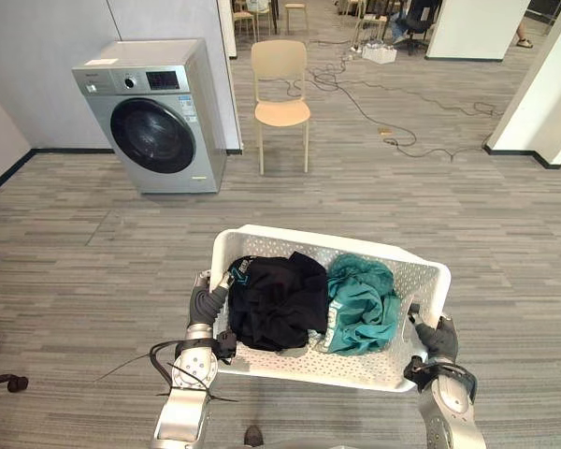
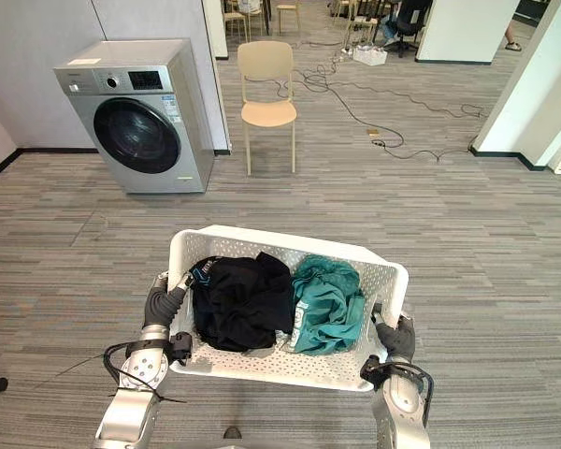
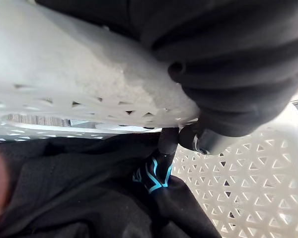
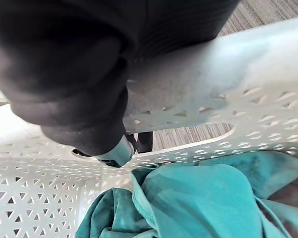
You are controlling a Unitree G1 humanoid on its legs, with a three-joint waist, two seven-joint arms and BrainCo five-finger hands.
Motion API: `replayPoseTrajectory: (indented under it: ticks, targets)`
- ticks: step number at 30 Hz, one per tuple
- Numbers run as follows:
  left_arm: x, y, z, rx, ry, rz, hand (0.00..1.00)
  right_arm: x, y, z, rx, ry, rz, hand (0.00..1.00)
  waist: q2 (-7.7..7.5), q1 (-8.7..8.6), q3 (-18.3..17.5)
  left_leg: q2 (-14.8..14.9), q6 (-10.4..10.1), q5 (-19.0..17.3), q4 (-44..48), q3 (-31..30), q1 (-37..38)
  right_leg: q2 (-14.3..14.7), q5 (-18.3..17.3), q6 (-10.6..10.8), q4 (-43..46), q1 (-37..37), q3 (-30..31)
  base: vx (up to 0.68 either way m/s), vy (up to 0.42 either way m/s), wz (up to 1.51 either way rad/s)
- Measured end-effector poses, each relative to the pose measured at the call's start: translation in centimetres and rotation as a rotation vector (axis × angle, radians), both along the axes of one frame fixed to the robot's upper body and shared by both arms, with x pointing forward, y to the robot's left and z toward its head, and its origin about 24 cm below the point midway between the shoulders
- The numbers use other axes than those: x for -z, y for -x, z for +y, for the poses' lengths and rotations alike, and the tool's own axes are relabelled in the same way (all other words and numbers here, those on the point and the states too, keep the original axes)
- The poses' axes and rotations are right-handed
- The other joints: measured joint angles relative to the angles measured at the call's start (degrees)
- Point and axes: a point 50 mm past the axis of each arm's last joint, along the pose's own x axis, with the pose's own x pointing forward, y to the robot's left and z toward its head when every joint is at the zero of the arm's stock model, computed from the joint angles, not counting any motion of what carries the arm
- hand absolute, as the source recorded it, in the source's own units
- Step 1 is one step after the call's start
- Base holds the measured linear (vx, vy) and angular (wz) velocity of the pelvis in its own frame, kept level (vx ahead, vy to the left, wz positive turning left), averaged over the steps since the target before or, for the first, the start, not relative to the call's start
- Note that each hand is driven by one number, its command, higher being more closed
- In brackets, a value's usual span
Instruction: Pick up the laundry basket with both hands and put the clothes into the washing machine.
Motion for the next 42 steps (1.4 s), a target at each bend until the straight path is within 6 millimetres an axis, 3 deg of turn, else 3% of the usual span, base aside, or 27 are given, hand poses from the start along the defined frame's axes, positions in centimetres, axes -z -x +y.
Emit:
replayPoseTrajectory:
  ticks: [4,8,11,13,15,16,17,18,19,22,24,26,28,29,30,31,32,33,34,35,36,38,39,40,41,42]
  targets:
    - [0.0,0.0,0.3,-0.022,0.004,-0.002,1.00,0.1,-0.6,0.4,0.000,0.045,0.009,1.00,-0.07,0.00,-0.08,0.51,-0.02,0.00,0.21,1.17,-0.70,-0.15,1.72,0.55,-2.05,-0.15,-1.92,0.03,-0.004,-0.13]
    - [-0.2,-0.1,0.9,-0.085,0.014,-0.016,1.00,-0.3,-2.9,1.5,-0.032,0.091,-0.008,1.00,0.08,0.17,-0.74,1.64,-0.77,-0.29,2.16,2.40,-4.55,-0.06,3.75,0.63,-2.76,-2.75,-3.13,0.03,-0.013,-0.12]
    - [-0.2,0.0,1.3,-0.126,0.033,-0.019,1.00,-0.6,-4.1,1.9,-0.049,0.103,-0.022,1.00,0.13,1.84,-0.48,3.69,-0.56,-5.40,11.36,3.53,-9.17,0.64,5.59,1.10,-2.98,-3.82,-6.20,-0.01,-0.024,-0.16]
    - [-0.2,0.0,1.4,-0.131,0.040,-0.023,1.00,-0.8,-4.3,2.1,-0.058,0.109,-0.029,1.00,0.15,2.60,-0.38,3.44,-0.21,-7.96,14.08,3.55,-10.04,-0.10,5.09,1.33,-3.45,-3.04,-8.33,0.00,0.037,0.00]
    - [-0.4,-0.1,1.1,-0.118,0.046,-0.034,1.00,-1.0,-4.4,1.8,-0.050,0.124,-0.035,1.00,-1.30,3.11,1.00,2.48,2.90,-12.51,22.53,5.73,-12.10,-3.97,0.40,1.01,2.23,-5.03,-12.08,-0.01,0.154,0.18]
    - [-0.2,0.1,0.9,-0.113,0.052,-0.024,1.00,-1.0,-4.0,1.5,-0.048,0.136,-0.033,1.00,-0.43,3.14,2.02,2.81,4.88,-20.39,33.98,8.60,-11.53,-6.41,-5.35,-3.09,15.09,-7.49,-12.39,0.07,0.167,0.20]
    - [-0.2,0.1,0.9,-0.113,0.062,-0.027,1.00,-1.2,-3.9,1.4,-0.053,0.145,-0.042,1.00,1.10,3.08,2.29,3.40,4.06,-24.24,32.42,8.53,-10.69,-6.80,-5.55,-2.52,21.68,-9.81,-11.92,0.10,0.165,0.11]
    - [-0.3,0.0,1.1,-0.116,0.059,-0.032,1.00,-1.2,-4.2,1.7,-0.064,0.144,-0.044,1.00,0.24,3.04,3.02,2.73,4.15,-25.66,32.64,8.68,-9.89,-9.06,-5.53,-2.73,29.77,-14.10,-10.26,0.06,0.133,0.12]
    - [-0.3,0.0,1.5,-0.123,0.046,-0.032,1.00,-1.0,-4.3,2.2,-0.070,0.129,-0.036,1.00,-0.20,2.50,4.36,1.77,4.88,-26.07,31.26,7.99,-8.92,-10.39,-6.07,-4.78,39.26,-20.33,-8.66,0.11,0.155,0.17]
    - [-0.3,0.1,2.0,-0.122,0.067,-0.031,1.00,-1.4,-4.7,2.5,-0.079,0.127,-0.048,1.00,0.42,2.04,6.01,2.04,4.90,-25.99,27.90,6.98,-7.53,-7.07,-6.26,-3.69,29.40,-25.42,-10.39,0.20,0.083,0.18]
    - [-0.3,0.1,2.1,-0.127,0.088,-0.032,1.00,-1.7,-5.1,2.6,-0.081,0.129,-0.064,1.00,0.47,1.66,6.38,1.57,2.60,-27.38,26.68,6.38,-4.65,-4.55,-0.62,-0.27,12.48,-26.60,-9.24,0.37,0.049,0.16]
    - [-0.4,0.0,2.2,-0.127,0.086,-0.037,1.00,-1.8,-4.9,2.7,-0.087,0.132,-0.068,1.00,0.47,0.54,6.29,0.62,1.07,-28.91,25.39,4.94,0.13,-3.76,3.68,1.40,8.00,-26.93,-7.20,0.55,-0.027,0.48]
    - [-0.3,0.0,2.2,-0.125,0.084,-0.033,1.00,-2.0,-4.3,2.5,-0.090,0.152,-0.069,1.00,1.99,-0.07,5.61,2.78,-1.32,-31.24,24.86,3.67,3.84,-1.51,5.34,-1.51,13.83,-27.24,-6.70,0.56,-0.115,0.73]
    - [-0.3,0.0,2.1,-0.118,0.080,-0.032,1.00,-1.9,-3.9,2.6,-0.091,0.166,-0.063,1.00,2.72,-0.31,4.74,5.22,-2.33,-31.78,30.16,2.29,3.98,0.45,7.03,-3.18,17.62,-26.19,-6.89,0.72,-0.229,0.62]
    - [-0.1,0.1,1.9,-0.121,0.093,-0.027,1.00,-2.2,-4.1,2.3,-0.097,0.185,-0.073,1.00,4.90,0.13,3.89,9.79,-3.50,-30.86,41.35,1.45,-0.19,2.04,3.34,-4.64,21.34,-25.34,-9.04,0.88,-0.266,0.48]
    - [-0.1,0.0,1.9,-0.123,0.095,-0.028,1.00,-2.4,-4.3,2.2,-0.103,0.198,-0.080,1.00,5.60,0.45,3.80,12.06,-3.35,-28.42,47.69,1.62,-2.75,2.84,1.67,-5.06,22.50,-24.62,-9.97,0.74,-0.262,0.13]
    - [0.0,-0.1,1.9,-0.123,0.105,-0.024,1.00,-2.8,-4.6,2.0,-0.110,0.214,-0.094,1.00,6.43,0.71,4.04,15.17,-1.40,-21.30,56.61,2.58,-6.33,3.99,-0.52,-5.69,22.99,-22.41,-10.77,0.75,-0.240,0.01]
    - [0.7,0.0,1.7,-0.121,0.128,0.006,1.00,-2.6,-4.3,1.9,-0.116,0.220,-0.083,1.00,6.69,1.62,4.27,18.99,2.29,-7.84,65.58,3.48,-9.24,5.33,-2.40,-6.55,20.49,-16.71,-10.99,0.89,-0.276,0.01]
    - [1.1,0.2,1.6,-0.110,0.130,0.024,1.00,-2.4,-3.9,1.4,-0.106,0.233,-0.069,1.00,6.87,2.54,4.56,22.11,4.38,-7.16,74.21,3.71,-11.94,6.77,-3.31,-6.16,15.90,-9.86,-11.14,0.75,-0.202,-0.06]
    - [1.1,0.2,1.4,-0.099,0.131,0.027,1.00,-2.4,-3.8,1.2,-0.096,0.236,-0.066,1.00,6.61,2.99,4.80,22.87,5.08,-9.51,77.96,3.84,-13.67,7.13,-3.62,-6.24,13.68,-6.55,-11.06,0.74,-0.130,-0.02]
    - [1.1,0.2,1.4,-0.092,0.138,0.022,1.00,-2.6,-3.9,1.1,-0.086,0.239,-0.073,1.00,6.05,3.39,5.04,21.69,6.63,-14.53,81.82,4.54,-18.06,6.74,-4.13,-6.69,8.61,0.17,-10.53,0.73,-0.048,0.01]
    - [0.9,0.0,1.4,-0.083,0.150,0.010,1.00,-2.9,-4.2,1.1,-0.083,0.242,-0.088,1.00,4.42,3.87,5.73,18.16,6.49,-18.60,79.33,5.52,-23.93,5.15,-4.68,-7.54,4.65,5.27,-10.39,0.72,0.038,0.05]
    - [0.9,0.0,1.3,-0.082,0.162,0.005,1.00,-3.2,-4.4,1.1,-0.083,0.246,-0.098,1.00,3.94,4.84,5.97,15.90,5.24,-20.28,74.40,6.51,-27.46,3.93,-4.75,-7.64,3.20,7.31,-10.57,0.68,0.142,-0.17]
    - [0.8,-0.1,1.2,-0.083,0.172,-0.001,1.00,-3.5,-4.7,1.0,-0.087,0.254,-0.111,1.00,3.70,6.41,6.51,13.49,4.01,-20.49,63.79,7.68,-30.73,2.32,-4.74,-7.64,2.25,9.65,-10.87,0.81,0.213,-0.39]
    - [0.8,-0.1,1.0,-0.084,0.183,-0.001,1.00,-3.5,-4.8,1.0,-0.091,0.254,-0.112,1.00,3.70,7.83,6.63,11.51,0.83,-18.34,49.58,7.56,-32.48,1.06,-4.86,-7.40,1.03,12.39,-11.15,0.70,0.213,-0.42]
    - [0.9,0.0,0.9,-0.086,0.188,0.000,1.00,-3.5,-4.8,1.1,-0.093,0.253,-0.110,1.00,3.96,8.08,6.46,10.56,-1.59,-16.52,41.46,6.73,-32.01,0.83,-5.10,-6.98,0.40,13.94,-11.11,0.74,0.258,-0.49]
